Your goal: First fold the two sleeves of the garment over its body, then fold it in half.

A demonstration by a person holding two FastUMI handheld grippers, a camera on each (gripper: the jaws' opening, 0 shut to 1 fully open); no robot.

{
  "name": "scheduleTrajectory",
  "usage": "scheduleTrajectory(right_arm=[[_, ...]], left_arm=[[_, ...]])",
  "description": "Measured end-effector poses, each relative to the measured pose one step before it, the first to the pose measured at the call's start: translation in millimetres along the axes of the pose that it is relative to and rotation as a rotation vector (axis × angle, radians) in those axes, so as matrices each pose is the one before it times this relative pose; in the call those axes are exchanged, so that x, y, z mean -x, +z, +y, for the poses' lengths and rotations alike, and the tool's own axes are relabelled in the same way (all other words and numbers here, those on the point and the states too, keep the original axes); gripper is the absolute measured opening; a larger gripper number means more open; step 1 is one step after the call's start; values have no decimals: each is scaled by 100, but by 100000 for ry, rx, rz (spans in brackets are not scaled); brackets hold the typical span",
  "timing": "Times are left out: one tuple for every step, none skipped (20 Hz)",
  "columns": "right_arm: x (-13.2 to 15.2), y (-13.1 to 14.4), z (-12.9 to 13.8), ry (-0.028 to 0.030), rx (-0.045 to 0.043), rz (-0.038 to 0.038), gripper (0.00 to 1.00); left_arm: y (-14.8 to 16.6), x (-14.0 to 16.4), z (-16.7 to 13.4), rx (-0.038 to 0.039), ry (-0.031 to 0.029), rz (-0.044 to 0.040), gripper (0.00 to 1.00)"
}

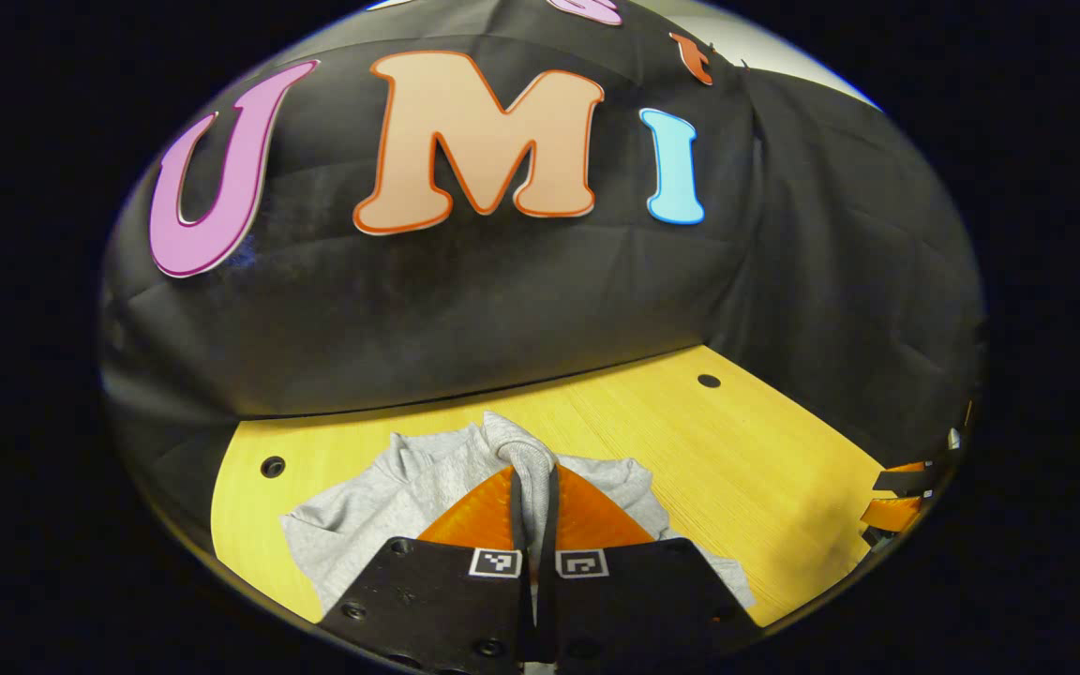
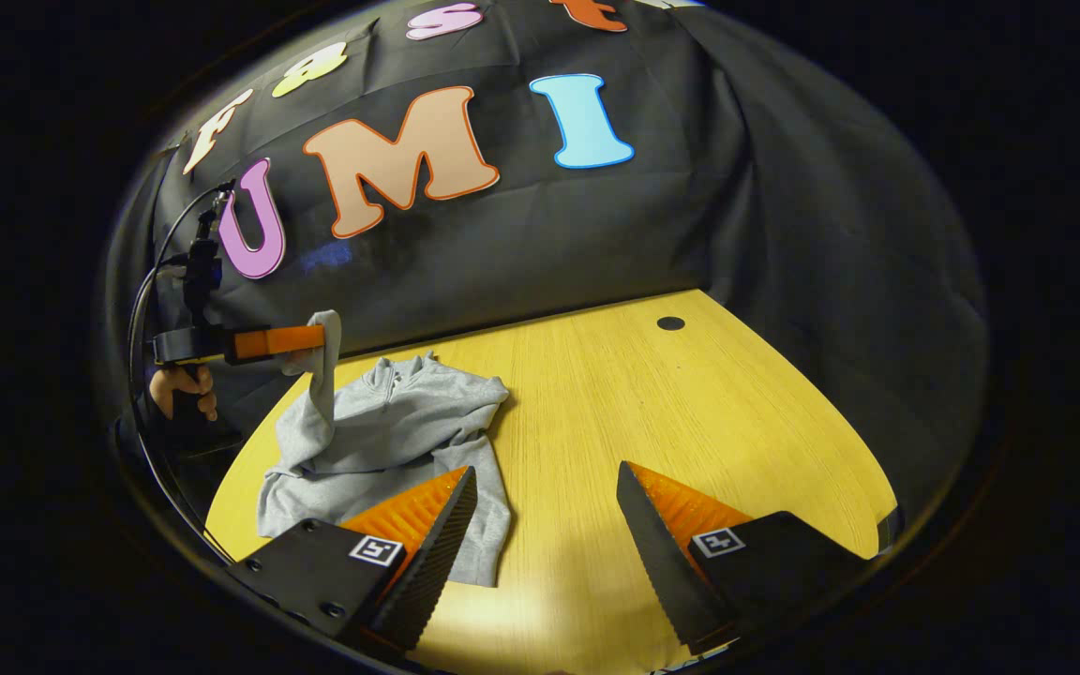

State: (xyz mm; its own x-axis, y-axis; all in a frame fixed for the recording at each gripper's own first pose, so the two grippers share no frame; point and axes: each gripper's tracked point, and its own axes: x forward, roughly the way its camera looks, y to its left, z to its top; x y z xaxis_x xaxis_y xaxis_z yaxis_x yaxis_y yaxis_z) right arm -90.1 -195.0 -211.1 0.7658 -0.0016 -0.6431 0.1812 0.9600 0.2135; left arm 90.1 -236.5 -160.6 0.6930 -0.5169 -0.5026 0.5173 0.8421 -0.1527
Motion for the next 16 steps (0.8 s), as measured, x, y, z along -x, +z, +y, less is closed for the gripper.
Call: scheduleTrajectory(right_arm=[[272,-102,-434,-534,-499,101,96],[224,-214,-381,-470,-476,141,96],[198,-144,-358,-535,-293,181,96],[237,-149,-382,-508,-132,140,96],[129,-118,-313,-459,-164,201,96],[102,-228,-211,-145,-522,263,96],[44,-190,-57,293,-562,425,96],[-11,-348,-31,281,-182,796,96],[-75,-300,74,418,170,941,96],[-168,-272,317,650,284,801,96],[-82,-120,403,1098,514,498,96],[-116,-38,405,997,1022,184,96],[-122,-68,384,947,1262,327,96],[-182,-56,437,963,1216,400,96],[-175,86,359,972,1013,160,96],[-205,26,449,1004,791,158,96]], left_arm=[[-831,-502,-724,-610,-802,1305,0],[-610,-675,-709,-488,-970,1556,0],[-664,-684,-617,-656,-775,1895,0],[-638,-712,-603,-841,-737,1770,0],[-701,-630,-609,-825,-424,1654,0],[-503,-717,-546,-726,-299,1170,0],[-585,-838,-517,-656,-507,1151,0],[-528,-668,-551,-651,-285,1207,0],[-606,-714,-428,-805,289,1362,1],[-430,-640,-340,-968,418,1234,1],[-459,-515,-383,-771,122,733,2],[-292,-492,-357,-418,-13,662,3],[-353,-284,-276,-185,150,690,4],[-74,-211,-98,604,269,-163,4],[103,-157,-8,1651,624,-1111,9],[386,22,113,2092,477,-2595,13]])
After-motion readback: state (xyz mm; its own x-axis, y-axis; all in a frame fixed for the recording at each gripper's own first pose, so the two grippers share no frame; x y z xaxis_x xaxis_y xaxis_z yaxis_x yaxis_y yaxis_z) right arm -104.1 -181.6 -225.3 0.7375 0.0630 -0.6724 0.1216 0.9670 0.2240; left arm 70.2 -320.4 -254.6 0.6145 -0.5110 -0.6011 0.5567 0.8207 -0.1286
